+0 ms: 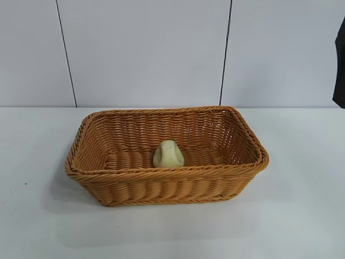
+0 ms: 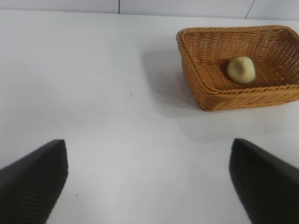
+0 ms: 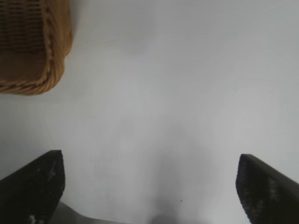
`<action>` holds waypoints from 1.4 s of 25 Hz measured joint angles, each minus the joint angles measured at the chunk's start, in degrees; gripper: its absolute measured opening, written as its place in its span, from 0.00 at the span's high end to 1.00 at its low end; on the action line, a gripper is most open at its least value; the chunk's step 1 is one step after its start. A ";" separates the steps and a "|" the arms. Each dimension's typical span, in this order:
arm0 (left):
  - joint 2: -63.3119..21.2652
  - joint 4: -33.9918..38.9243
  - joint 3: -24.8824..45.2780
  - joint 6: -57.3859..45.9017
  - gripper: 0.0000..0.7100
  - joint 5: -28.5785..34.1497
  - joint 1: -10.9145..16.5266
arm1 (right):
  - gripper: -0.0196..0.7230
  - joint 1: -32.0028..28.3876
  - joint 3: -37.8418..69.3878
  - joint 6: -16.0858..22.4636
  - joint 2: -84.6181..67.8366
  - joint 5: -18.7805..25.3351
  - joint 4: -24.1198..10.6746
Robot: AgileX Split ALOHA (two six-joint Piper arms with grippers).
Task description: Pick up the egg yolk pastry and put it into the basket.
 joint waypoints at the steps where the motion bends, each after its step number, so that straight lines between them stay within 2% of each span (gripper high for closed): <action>1: 0.00 0.00 0.00 0.00 0.03 0.00 0.00 | 0.04 0.44 1.72 0.50 -1.84 0.00 0.04; 6: 0.00 0.00 0.00 0.00 0.03 0.00 0.00 | 0.04 0.85 10.98 1.23 -13.02 -0.35 -1.56; 12: 0.00 0.00 0.00 0.00 0.03 0.00 0.00 | 0.04 0.85 26.26 1.23 -27.75 -7.00 -2.38; 16: 0.00 0.00 0.00 0.00 0.03 0.00 0.00 | 0.04 0.85 34.22 0.82 -38.37 -9.54 -2.38; 20: 0.00 0.00 0.00 0.00 0.03 0.00 0.00 | 0.04 0.85 34.69 0.78 -48.46 -11.35 -2.38; 26: 0.00 0.00 0.00 0.00 0.03 0.00 0.00 | 0.04 0.85 34.69 0.78 -61.36 -11.37 -2.38; 35: 0.00 0.00 0.00 0.00 0.03 0.00 0.00 | 0.04 0.85 34.79 3.76 -77.93 -11.36 -4.81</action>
